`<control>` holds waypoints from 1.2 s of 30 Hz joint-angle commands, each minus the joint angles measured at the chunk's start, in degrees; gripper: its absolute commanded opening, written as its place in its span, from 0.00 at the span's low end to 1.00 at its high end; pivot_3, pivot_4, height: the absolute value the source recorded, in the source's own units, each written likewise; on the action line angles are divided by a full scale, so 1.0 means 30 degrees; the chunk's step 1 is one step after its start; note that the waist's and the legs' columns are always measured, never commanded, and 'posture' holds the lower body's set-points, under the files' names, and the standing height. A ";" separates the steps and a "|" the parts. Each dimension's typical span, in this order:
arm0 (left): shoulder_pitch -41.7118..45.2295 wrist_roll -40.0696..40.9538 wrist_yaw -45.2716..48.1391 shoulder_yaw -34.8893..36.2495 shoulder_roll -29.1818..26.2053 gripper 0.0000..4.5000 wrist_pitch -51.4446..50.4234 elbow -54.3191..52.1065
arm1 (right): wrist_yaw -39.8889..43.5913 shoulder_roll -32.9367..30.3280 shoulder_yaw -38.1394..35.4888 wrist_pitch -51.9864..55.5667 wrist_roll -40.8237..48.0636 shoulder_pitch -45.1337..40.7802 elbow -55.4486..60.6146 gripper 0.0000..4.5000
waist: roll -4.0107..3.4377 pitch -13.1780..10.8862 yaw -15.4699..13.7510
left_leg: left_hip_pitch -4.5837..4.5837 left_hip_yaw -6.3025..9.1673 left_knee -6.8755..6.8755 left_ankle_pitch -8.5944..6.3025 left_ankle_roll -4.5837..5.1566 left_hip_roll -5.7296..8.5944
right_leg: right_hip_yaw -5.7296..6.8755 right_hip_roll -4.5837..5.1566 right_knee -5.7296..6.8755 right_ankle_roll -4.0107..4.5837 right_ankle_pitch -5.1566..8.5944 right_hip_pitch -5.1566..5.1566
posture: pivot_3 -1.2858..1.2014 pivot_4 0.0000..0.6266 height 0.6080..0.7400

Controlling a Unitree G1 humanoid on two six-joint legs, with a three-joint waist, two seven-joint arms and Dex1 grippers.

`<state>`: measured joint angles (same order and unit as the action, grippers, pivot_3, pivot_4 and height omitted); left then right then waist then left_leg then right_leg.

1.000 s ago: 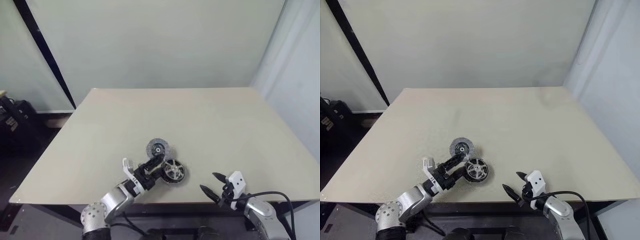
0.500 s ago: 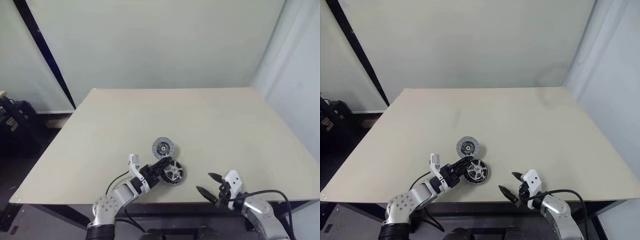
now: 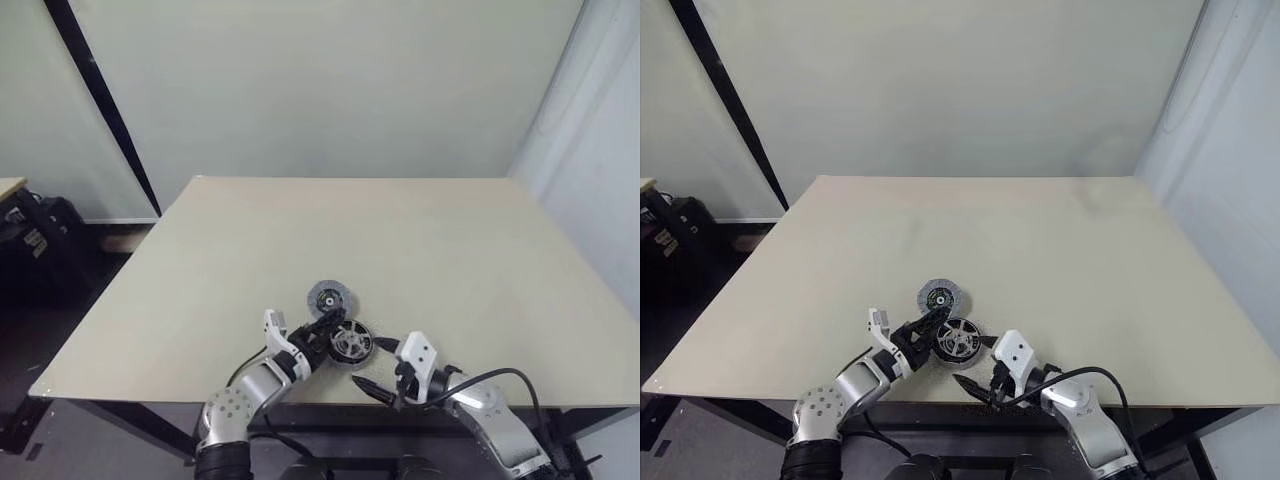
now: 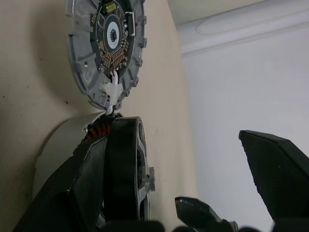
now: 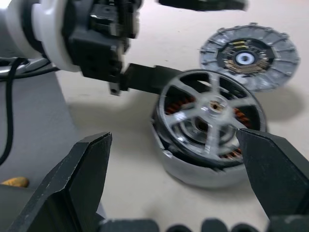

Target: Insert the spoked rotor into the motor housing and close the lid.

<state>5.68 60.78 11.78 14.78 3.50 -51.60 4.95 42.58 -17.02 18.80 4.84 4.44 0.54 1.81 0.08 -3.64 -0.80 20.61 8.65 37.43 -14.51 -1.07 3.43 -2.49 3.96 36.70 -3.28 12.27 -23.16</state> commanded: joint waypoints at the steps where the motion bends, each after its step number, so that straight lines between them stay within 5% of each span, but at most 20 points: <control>1: 0.0425 -0.0103 0.0063 -0.0485 0.0485 0.99 -0.0260 0.0110 | -0.0570 0.0433 0.0198 0.0120 -0.0296 -0.0750 0.0161 1.00 | -0.0001 -0.0001 0.0006 | 0.0001 -0.0002 0.0015 -0.0001 -0.0002 -0.0001 | 0.0001 0.0001 -0.0001 0.0000 0.0001 0.0006 | 0.52 0.00 1.00; 16: 0.0096 -0.0223 0.0210 -0.0439 0.0659 0.99 -0.0443 -0.0285 | -0.1093 0.0665 0.0663 0.0988 -0.1085 -0.1743 -0.1142 1.00 | -0.0008 0.0003 0.0010 | 0.0009 0.0007 0.0075 -0.0002 0.0001 0.0002 | 0.0009 0.0000 -0.0006 -0.0006 -0.0001 0.0025 | 0.52 0.00 1.00; 19: 0.0048 -0.0232 0.0238 -0.0455 0.0677 1.00 -0.0458 -0.0347 | -0.1127 0.0782 0.0636 0.1099 -0.1070 -0.1835 -0.1138 0.87 | -0.0008 0.0003 0.0009 | 0.0011 0.0013 0.0069 -0.0004 0.0001 0.0005 | 0.0010 0.0001 -0.0008 -0.0007 -0.0001 0.0026 | 0.52 0.00 1.00; 30: -0.0069 -0.0190 0.0198 -0.0514 0.0744 1.00 -0.0593 -0.0568 | -0.1122 0.0743 0.0576 0.1345 -0.1029 -0.1888 -0.0931 0.01 | -0.0004 0.0001 0.0132 | 0.0007 0.0003 0.0057 -0.0005 -0.0003 -0.0012 | 0.0013 -0.0004 -0.0007 -0.0006 -0.0001 0.0020 | 0.52 0.00 1.00; 36: -0.0006 -0.0056 0.0234 -0.0368 0.0718 1.00 -0.0815 -0.0566 | -0.1157 0.0834 0.0320 0.1253 -0.0728 -0.1833 -0.0658 0.00 | -0.0010 -0.0001 0.0182 | 0.0027 -0.0010 0.0124 -0.0008 -0.0008 -0.0025 | 0.0041 0.0013 -0.0014 -0.0009 0.0003 0.0014 | 0.52 0.00 1.00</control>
<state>5.23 59.40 11.90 15.34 4.61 -52.13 4.08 39.62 -14.80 20.95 8.99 1.24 -3.99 -1.59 0.05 -3.64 -0.25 20.72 8.62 37.80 -14.54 -1.09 3.37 -2.37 4.02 36.64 -3.31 12.28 -23.12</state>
